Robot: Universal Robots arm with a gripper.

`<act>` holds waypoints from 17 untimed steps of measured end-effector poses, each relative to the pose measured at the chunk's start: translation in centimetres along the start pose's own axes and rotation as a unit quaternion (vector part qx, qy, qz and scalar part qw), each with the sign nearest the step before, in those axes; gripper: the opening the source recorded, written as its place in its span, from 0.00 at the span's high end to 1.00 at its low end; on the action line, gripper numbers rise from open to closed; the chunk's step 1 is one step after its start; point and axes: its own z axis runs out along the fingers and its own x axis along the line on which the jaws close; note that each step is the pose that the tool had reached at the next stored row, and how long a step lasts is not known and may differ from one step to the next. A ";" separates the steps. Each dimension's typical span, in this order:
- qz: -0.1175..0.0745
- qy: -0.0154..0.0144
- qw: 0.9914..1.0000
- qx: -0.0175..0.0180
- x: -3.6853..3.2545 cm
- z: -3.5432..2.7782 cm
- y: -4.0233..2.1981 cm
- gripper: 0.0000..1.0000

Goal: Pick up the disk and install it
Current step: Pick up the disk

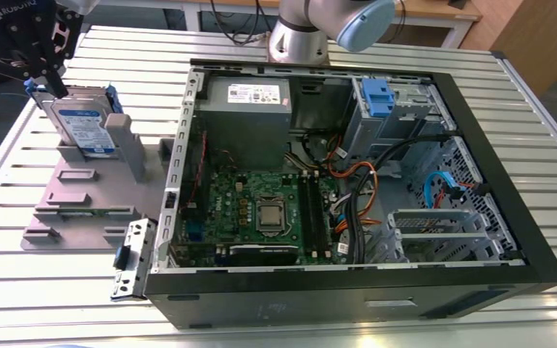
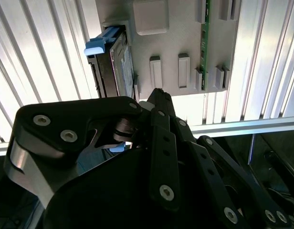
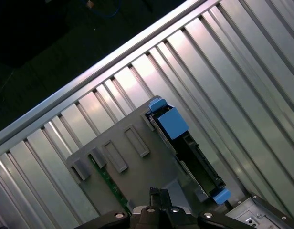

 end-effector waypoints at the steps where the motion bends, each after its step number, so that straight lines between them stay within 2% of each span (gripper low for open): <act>1: 0.000 0.000 1.000 0.000 0.00 0.00 0.00 0.89; 17: -0.005 0.000 1.000 0.000 0.00 0.00 0.00 0.89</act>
